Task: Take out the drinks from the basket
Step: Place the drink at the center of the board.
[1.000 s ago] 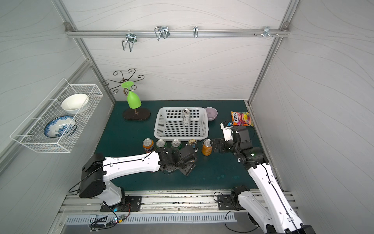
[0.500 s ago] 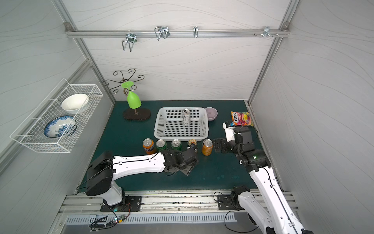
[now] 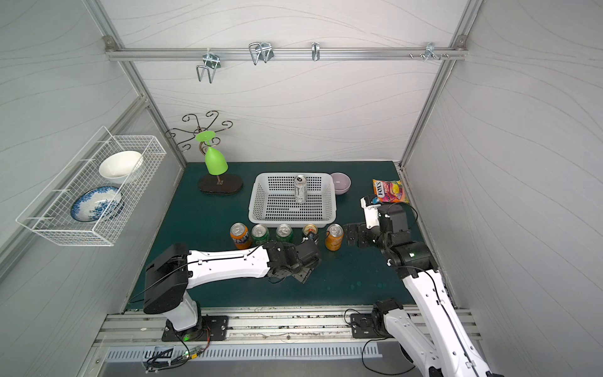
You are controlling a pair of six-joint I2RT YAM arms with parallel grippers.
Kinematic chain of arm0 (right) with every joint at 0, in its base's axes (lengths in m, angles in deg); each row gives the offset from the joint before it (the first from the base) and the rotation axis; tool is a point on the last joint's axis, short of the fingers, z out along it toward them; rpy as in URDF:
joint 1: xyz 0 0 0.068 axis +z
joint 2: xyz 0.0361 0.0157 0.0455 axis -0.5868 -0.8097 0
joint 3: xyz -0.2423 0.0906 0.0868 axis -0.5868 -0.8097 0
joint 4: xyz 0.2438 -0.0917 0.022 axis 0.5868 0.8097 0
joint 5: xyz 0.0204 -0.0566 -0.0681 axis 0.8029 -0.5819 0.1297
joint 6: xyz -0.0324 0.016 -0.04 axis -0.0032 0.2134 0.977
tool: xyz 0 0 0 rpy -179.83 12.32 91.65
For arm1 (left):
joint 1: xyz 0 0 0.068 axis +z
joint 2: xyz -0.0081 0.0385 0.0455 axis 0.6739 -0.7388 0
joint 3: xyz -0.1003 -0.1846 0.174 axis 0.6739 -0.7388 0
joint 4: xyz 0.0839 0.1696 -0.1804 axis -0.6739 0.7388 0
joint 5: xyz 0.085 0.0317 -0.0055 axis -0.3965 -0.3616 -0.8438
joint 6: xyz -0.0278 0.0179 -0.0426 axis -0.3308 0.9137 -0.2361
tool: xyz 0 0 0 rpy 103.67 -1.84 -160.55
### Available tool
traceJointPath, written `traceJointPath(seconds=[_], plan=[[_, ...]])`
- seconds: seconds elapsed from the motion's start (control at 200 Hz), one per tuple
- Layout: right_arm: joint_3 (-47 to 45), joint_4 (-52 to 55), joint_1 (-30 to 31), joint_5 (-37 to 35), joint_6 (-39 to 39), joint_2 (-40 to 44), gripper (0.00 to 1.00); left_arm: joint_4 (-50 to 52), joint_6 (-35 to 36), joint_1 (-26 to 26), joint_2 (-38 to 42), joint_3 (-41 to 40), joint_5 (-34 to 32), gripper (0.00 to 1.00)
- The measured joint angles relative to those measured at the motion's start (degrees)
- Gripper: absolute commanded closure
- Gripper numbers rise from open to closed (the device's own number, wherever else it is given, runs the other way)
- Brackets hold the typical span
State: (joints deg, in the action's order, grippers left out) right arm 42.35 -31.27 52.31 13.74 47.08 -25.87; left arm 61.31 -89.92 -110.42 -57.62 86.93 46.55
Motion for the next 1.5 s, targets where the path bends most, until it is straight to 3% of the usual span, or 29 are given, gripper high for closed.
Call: traceJointPath(seconds=[0.47, 0.87, 1.05, 1.205, 1.496], plan=[[0.0, 0.0, -0.31, 0.04, 0.04, 0.11, 0.01, -0.15, -0.94, 0.02, 0.0, 0.02, -1.29, 0.18], [0.0, 0.0, -0.39, 1.18, 0.09, 0.15, 0.01, 0.13, -0.52, 0.0, 0.48, 2.14, -3.37, 0.16], [0.0, 0.0, -0.39, 1.49, 0.11, -0.37, 0.01, 0.81, -0.07, 0.0, 3.06, 4.0, -3.45, 0.15], [0.2, 0.02, -0.57, 2.86, 0.11, -1.6, 0.01, 1.9, 1.09, 0.0, 5.7, 6.23, -4.02, 0.09], [4.11, 0.02, -0.66, 6.82, 0.11, -8.24, 0.01, 3.58, 4.94, 1.18, 13.18, 7.76, -7.78, 0.02]])
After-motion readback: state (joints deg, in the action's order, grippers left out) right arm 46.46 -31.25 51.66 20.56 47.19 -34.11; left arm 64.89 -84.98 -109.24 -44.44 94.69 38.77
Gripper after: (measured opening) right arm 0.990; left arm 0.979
